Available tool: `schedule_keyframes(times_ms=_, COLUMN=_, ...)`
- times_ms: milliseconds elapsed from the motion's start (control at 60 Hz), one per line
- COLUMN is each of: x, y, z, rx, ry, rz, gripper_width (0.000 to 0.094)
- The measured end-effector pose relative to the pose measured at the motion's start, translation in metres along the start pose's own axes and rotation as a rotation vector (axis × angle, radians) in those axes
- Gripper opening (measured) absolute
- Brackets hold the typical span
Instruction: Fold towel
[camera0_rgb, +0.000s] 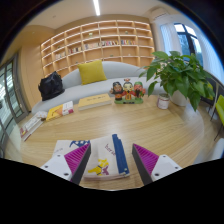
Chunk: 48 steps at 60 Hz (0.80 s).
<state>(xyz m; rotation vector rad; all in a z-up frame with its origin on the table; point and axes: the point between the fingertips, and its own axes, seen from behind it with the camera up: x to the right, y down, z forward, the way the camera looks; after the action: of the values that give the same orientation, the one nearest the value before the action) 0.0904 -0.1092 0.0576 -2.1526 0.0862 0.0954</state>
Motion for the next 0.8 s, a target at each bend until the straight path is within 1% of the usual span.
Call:
schedule_keyframes(times_ms=83, x=0.022, y=-0.006, z=-0.022, rx=0.021, ry=0.015, rz=-0.011, gripper_width=0.0849)
schedule_keyframes(times_ms=200, x=0.034, y=-0.011, z=-0.061, rx=0.041, ry=0.001, rz=-0.058, gripper_width=0.0848)
schedule_keyframes(times_ms=533, x=0.017, y=-0.001, z=-0.182, rx=0.075, ry=-0.049, rz=-0.181, gripper_width=0.0846)
schedule_keyframes(times_ms=800, x=0.014, y=0.008, z=-0.227, rx=0.095, ry=-0.075, rz=-0.209, gripper_width=0.0853)
